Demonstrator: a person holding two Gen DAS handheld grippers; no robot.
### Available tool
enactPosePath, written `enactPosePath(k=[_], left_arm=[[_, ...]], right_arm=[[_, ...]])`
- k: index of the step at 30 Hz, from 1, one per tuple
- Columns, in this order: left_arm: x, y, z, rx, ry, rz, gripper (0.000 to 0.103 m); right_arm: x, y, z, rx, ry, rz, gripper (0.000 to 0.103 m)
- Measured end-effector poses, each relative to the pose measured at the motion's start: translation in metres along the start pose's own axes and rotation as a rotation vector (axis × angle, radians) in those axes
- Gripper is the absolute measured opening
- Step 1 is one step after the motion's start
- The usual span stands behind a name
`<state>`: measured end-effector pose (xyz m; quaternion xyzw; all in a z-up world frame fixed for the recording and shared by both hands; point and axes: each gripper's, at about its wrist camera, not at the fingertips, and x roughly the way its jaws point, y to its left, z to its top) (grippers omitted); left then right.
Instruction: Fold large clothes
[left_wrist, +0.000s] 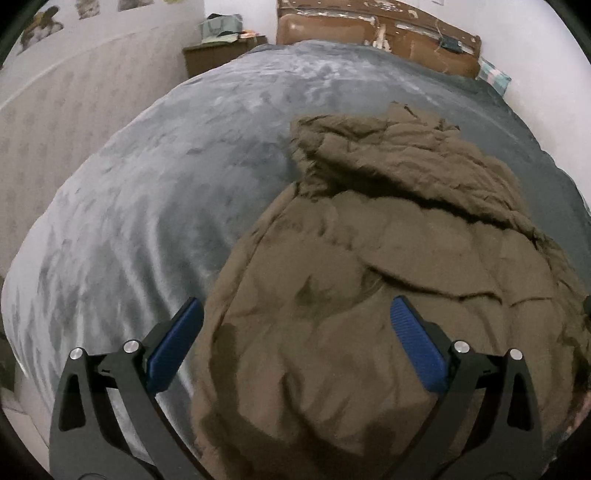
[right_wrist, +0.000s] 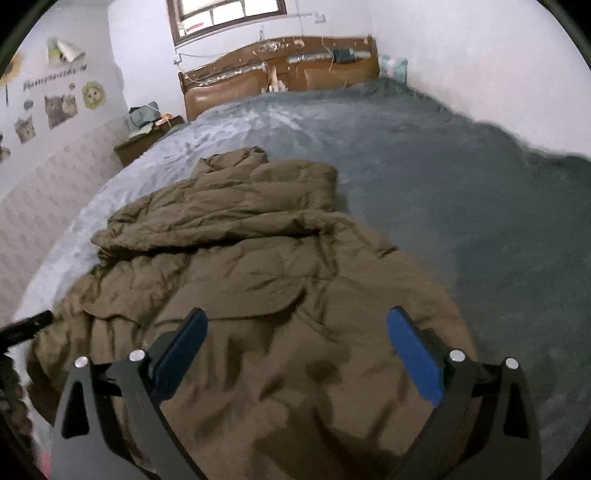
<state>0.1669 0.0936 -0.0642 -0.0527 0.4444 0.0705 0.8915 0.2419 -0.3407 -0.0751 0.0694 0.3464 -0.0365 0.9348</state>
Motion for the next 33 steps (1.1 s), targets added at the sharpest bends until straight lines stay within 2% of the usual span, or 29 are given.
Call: enactPosePath(k=[4,6,9,17,21,25,27,28,31,33], left_arm=[[-0.002,0.008,-0.014,0.020,-0.015,0.010,0.100],[-0.003,0.012,-0.020,0.028,-0.024,0.026,0.100],[-0.002,0.021,-0.029,0.017,-0.019,0.011,0.100],[-0.012,0.045,-0.050,0.012,-0.038,0.006,0.100],[-0.012,0.055,-0.060,-0.019,-0.013,-0.031,0.100],[0.005,0.059,-0.074,-0.009,0.028,0.000,0.099],[0.017,0.059,-0.081,-0.018,0.076,-0.050,0.091],[0.020,0.058,-0.084,-0.020,0.084,-0.065,0.091],[0.024,0.051,-0.093,-0.001,0.092,-0.063,0.087],[0.025,0.046,-0.095,0.002,0.092,-0.078,0.078]], right_arm=[[-0.014,0.000,-0.008,-0.046,-0.031,-0.076,0.098],[-0.018,-0.002,-0.011,-0.043,-0.028,-0.086,0.098],[-0.025,-0.006,-0.019,-0.035,-0.031,-0.096,0.098],[-0.043,-0.007,-0.044,-0.124,-0.082,-0.169,0.098],[-0.051,-0.018,-0.050,-0.088,-0.101,-0.161,0.098],[-0.053,-0.034,-0.052,-0.033,-0.089,-0.163,0.098],[-0.053,-0.039,-0.052,-0.016,-0.089,-0.172,0.098],[-0.055,-0.043,-0.053,-0.009,-0.090,-0.179,0.098],[-0.056,-0.050,-0.057,-0.006,-0.084,-0.204,0.098],[-0.054,-0.054,-0.060,-0.006,-0.074,-0.216,0.098]])
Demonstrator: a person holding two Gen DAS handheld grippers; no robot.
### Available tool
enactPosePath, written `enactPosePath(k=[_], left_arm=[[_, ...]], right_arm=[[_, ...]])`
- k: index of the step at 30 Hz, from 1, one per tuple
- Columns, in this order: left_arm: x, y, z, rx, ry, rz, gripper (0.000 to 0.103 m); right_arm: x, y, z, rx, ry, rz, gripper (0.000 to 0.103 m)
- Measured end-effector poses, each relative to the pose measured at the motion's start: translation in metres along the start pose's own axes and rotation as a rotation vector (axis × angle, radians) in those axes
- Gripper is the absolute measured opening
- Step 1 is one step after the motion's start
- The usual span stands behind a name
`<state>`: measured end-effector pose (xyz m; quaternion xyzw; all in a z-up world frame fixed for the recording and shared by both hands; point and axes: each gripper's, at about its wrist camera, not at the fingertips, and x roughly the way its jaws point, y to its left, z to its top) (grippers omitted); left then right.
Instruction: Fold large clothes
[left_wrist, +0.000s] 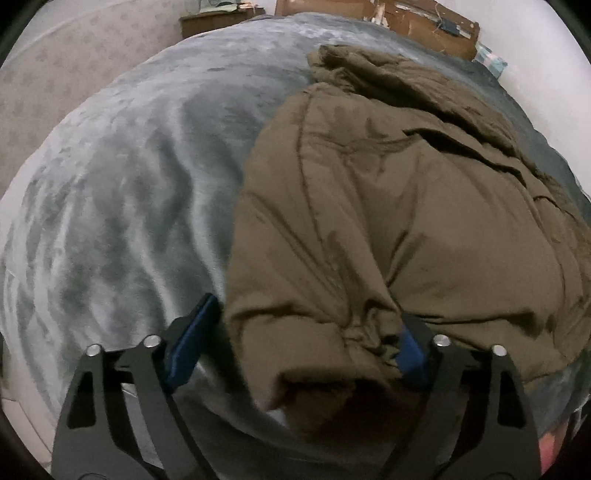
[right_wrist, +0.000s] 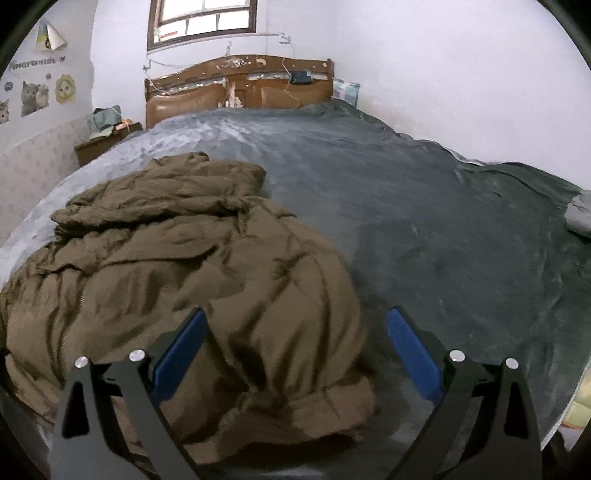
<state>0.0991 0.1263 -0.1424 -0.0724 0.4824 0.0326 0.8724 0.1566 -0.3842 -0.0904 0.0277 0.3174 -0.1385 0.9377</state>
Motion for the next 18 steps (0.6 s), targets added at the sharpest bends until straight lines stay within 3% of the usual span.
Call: enactPosePath(k=[3,9,18], left_arm=[[0.000,-0.005,0.003,0.005,0.007,-0.056,0.056],[-0.004,-0.022,0.004,0.050,-0.019,-0.027,0.040],[0.004,-0.033,0.014,0.104,-0.027,-0.013,0.038]], right_arm=[[0.004,-0.008,-0.004,0.005,0.020,-0.012,0.098],[0.003,-0.031,-0.004,0.044,0.031,-0.016,0.098],[0.026,-0.033,-0.023,0.064,0.127,0.089,0.098]])
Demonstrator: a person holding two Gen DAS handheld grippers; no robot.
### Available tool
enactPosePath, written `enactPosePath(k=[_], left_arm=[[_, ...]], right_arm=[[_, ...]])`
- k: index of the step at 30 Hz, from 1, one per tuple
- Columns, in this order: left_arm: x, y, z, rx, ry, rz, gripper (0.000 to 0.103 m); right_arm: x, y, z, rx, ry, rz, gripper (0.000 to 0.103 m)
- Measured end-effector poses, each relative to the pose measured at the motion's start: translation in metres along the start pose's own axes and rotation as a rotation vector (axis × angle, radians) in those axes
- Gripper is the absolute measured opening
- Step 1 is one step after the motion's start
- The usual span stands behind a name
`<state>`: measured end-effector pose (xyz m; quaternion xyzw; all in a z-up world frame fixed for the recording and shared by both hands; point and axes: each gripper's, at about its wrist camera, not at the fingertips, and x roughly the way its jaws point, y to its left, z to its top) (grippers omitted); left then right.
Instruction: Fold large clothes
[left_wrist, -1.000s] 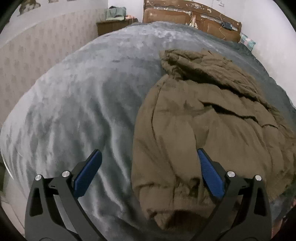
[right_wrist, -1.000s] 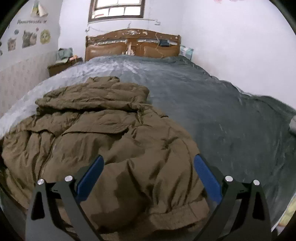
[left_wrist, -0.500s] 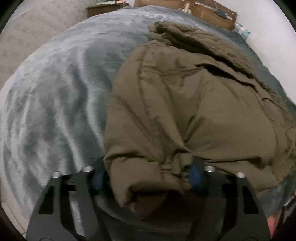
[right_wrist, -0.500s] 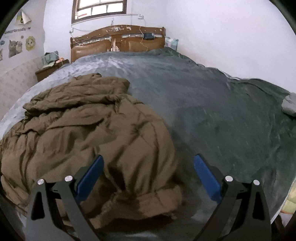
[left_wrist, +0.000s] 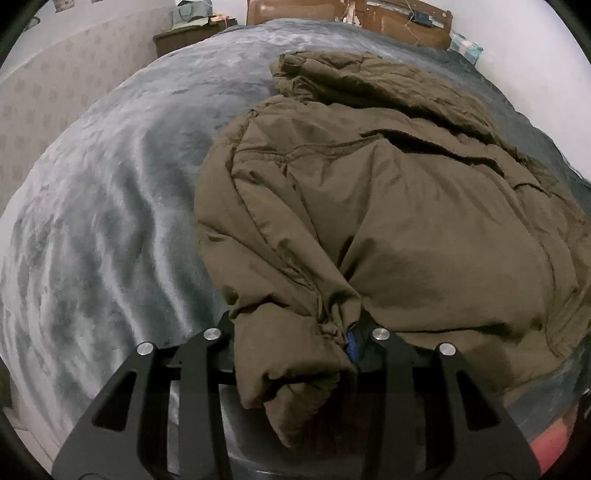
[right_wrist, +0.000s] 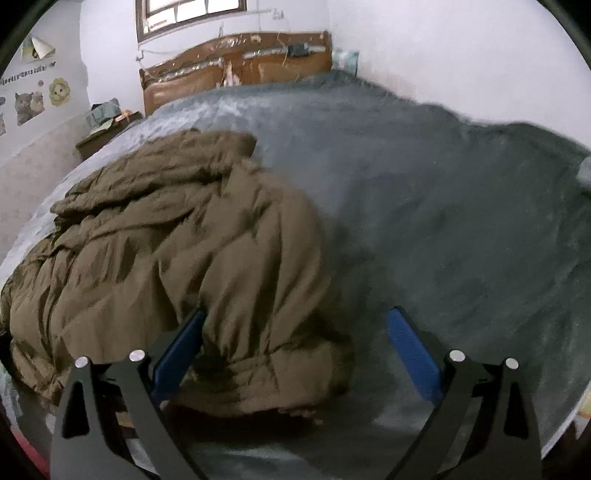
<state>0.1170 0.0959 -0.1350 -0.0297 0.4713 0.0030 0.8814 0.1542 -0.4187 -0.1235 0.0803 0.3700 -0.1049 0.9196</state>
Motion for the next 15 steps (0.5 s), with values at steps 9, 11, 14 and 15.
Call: enactPosePath(k=[9,11,14,15], left_arm=[[-0.004,0.000,-0.005,0.020,-0.018,0.017,0.038],[-0.005,0.000,-0.005,0.023,-0.022,0.019,0.037],[-0.005,-0.001,-0.004,0.027,-0.029,0.016,0.036],[-0.005,-0.001,-0.003,0.028,-0.031,0.014,0.035]], right_arm=[[0.021,0.019,-0.014,-0.065,0.060,0.042,0.079],[0.021,0.024,-0.015,-0.095,0.066,0.042,0.069],[0.020,0.028,-0.014,-0.127,0.072,0.049,0.057],[0.019,0.030,-0.014,-0.139,0.071,0.052,0.054]])
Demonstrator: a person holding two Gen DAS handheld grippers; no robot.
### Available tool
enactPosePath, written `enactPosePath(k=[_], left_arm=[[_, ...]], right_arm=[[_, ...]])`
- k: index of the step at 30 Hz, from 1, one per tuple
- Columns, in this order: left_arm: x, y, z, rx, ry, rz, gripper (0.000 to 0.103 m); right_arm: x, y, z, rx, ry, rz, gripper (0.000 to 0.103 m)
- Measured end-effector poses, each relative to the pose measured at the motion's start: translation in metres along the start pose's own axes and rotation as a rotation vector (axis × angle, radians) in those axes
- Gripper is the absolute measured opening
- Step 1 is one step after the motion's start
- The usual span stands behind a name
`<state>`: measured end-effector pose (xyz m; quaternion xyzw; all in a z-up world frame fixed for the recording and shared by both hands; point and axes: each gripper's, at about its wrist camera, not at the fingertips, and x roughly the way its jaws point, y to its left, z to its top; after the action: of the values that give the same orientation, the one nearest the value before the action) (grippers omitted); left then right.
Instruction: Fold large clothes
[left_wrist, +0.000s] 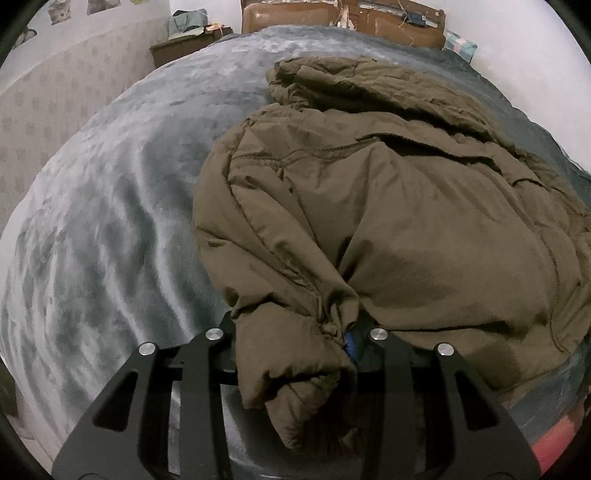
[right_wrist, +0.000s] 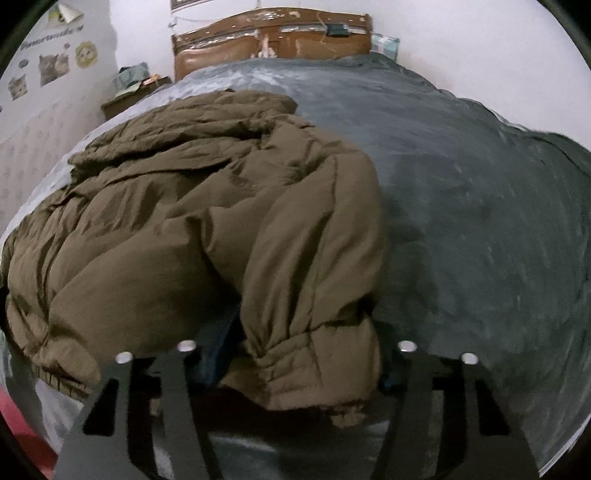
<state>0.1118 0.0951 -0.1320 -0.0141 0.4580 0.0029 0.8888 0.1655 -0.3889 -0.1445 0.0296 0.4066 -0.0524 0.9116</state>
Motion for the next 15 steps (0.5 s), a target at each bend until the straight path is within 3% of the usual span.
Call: enactPosePath(k=[2,5,15], left_arm=[[-0.002,0.000,0.002,0.006,-0.005,-0.009,0.033],[-0.008,0.000,0.006,0.019,-0.022,-0.022,0.032],[-0.041,-0.005,0.038,0.059,-0.132,-0.095,0.031]], right_arm=[[-0.004,0.004,0.000,-0.030,-0.004,0.003,0.045],[-0.011,0.005,0.003,-0.054,-0.012,0.012,0.038],[-0.026,0.003,0.029,-0.020,-0.081,0.066,0.030]])
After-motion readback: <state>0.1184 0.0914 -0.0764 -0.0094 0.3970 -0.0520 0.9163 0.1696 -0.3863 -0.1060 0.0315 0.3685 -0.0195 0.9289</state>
